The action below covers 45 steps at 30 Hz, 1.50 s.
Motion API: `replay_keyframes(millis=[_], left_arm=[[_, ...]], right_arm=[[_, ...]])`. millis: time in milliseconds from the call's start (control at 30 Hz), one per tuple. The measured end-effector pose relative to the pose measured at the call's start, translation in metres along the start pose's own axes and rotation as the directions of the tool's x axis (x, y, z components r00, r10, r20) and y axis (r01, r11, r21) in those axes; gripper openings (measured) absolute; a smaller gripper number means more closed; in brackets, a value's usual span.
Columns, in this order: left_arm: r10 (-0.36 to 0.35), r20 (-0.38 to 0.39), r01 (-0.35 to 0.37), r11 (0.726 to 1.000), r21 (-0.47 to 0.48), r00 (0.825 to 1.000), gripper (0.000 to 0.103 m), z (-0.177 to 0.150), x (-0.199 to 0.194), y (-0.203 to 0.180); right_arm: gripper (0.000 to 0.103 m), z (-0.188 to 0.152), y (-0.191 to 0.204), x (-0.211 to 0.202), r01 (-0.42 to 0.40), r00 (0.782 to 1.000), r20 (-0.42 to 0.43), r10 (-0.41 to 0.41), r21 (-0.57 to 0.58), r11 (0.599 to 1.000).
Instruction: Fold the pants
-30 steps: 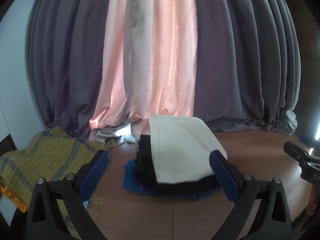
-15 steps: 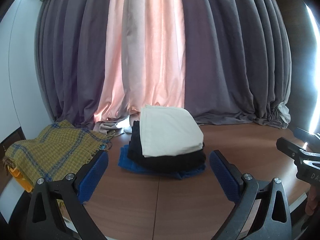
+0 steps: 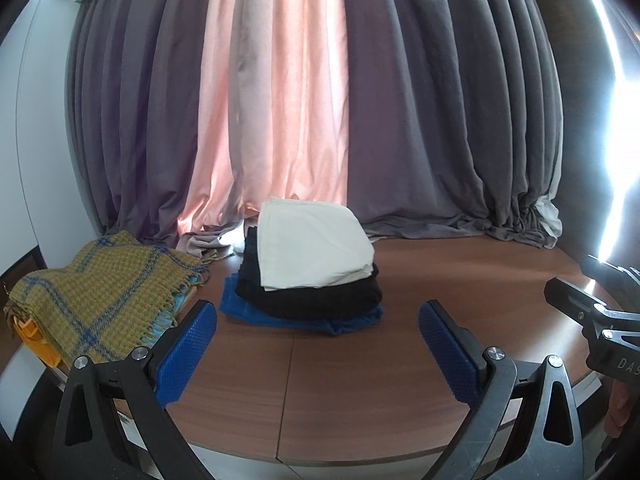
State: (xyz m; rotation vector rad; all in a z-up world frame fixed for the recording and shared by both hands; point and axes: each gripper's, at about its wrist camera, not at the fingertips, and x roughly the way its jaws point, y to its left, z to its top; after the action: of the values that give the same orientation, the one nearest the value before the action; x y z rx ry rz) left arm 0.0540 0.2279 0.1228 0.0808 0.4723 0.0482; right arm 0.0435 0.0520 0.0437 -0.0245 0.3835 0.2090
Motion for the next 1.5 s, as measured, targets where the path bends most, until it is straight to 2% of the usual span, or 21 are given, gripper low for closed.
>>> replay_keyframes(millis=[567,1500], left_arm=[[-0.009,-0.019,0.009,1.0,0.009,1.0,0.103,-0.012,-0.011,-0.023],[-0.017,-0.009,0.017,1.0,0.004,1.0,0.103,-0.009,-0.013,-0.023]], right_arm=[[0.086,-0.02,-0.022,-0.019,0.021,0.999,-0.031,-0.02,0.025,0.999],[0.086,-0.018,-0.024,-0.024,0.031,0.999,-0.026,-0.031,0.03,0.999]])
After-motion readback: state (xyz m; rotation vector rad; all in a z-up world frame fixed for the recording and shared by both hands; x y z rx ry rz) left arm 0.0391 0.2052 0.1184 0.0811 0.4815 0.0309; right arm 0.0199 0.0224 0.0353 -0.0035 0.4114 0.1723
